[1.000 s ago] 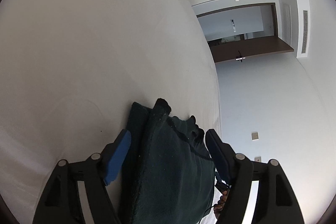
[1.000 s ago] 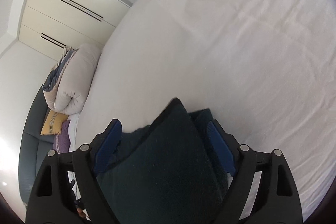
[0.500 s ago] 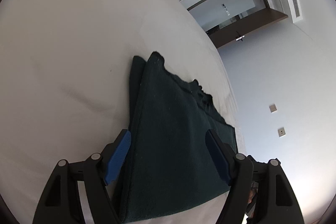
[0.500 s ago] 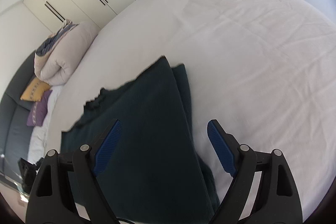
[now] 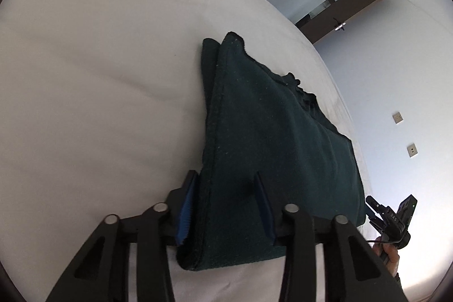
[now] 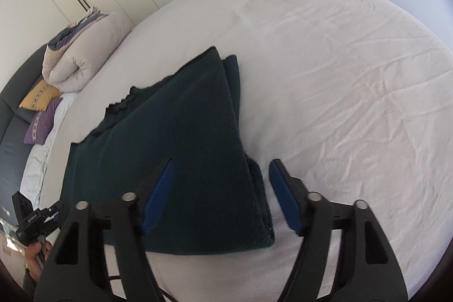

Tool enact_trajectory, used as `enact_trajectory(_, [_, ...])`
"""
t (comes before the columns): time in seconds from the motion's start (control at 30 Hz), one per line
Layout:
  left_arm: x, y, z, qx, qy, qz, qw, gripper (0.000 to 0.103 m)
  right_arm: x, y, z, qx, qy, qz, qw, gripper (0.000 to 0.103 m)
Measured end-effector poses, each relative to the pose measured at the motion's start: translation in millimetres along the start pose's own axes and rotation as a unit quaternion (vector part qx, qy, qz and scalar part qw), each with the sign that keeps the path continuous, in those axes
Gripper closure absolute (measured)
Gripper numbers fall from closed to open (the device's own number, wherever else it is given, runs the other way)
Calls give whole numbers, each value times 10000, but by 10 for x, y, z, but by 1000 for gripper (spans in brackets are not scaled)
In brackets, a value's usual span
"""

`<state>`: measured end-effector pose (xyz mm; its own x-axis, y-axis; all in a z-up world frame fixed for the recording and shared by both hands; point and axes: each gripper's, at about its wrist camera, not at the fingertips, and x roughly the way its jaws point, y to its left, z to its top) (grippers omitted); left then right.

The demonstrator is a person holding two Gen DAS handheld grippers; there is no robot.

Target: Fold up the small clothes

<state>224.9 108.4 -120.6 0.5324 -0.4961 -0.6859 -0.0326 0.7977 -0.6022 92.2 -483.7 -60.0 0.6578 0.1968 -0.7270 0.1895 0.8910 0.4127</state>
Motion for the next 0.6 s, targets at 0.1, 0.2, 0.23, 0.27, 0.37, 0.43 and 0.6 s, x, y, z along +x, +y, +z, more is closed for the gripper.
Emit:
enact_trajectory(0.1, [-24, 4, -39, 114, 0, 149, 9998, 77, 54, 22, -56, -179, 46, -302, 9994, 73])
enact_trajectory(0.2, [-51, -48, -80, 327, -24, 296, 9990, 84, 24, -27, -75, -98, -16, -335, 9994, 86])
enact_trajectory(0.23, [-53, -62, -91, 383, -24, 339, 9987, 86, 18, -36, -75, -85, -20, -335, 9994, 87])
enact_trajectory(0.27, [-51, -76, -105, 459, -16, 401, 9981, 88, 5, -41, -88, -103, -21, -361, 9993, 90])
enact_trajectory(0.37, [-54, -92, -129, 538, -25, 469, 9974, 90, -1, -35, -91, -170, 2, -428, 9989, 96])
enact_trajectory(0.43, [-61, -83, -139, 559, -44, 483, 9973, 91, -10, -59, -102, -122, 30, -424, 9990, 97])
enact_trajectory(0.6, [-80, -64, -151, 600, -44, 502, 9969, 92, -33, -126, -115, 80, 93, -336, 9994, 97])
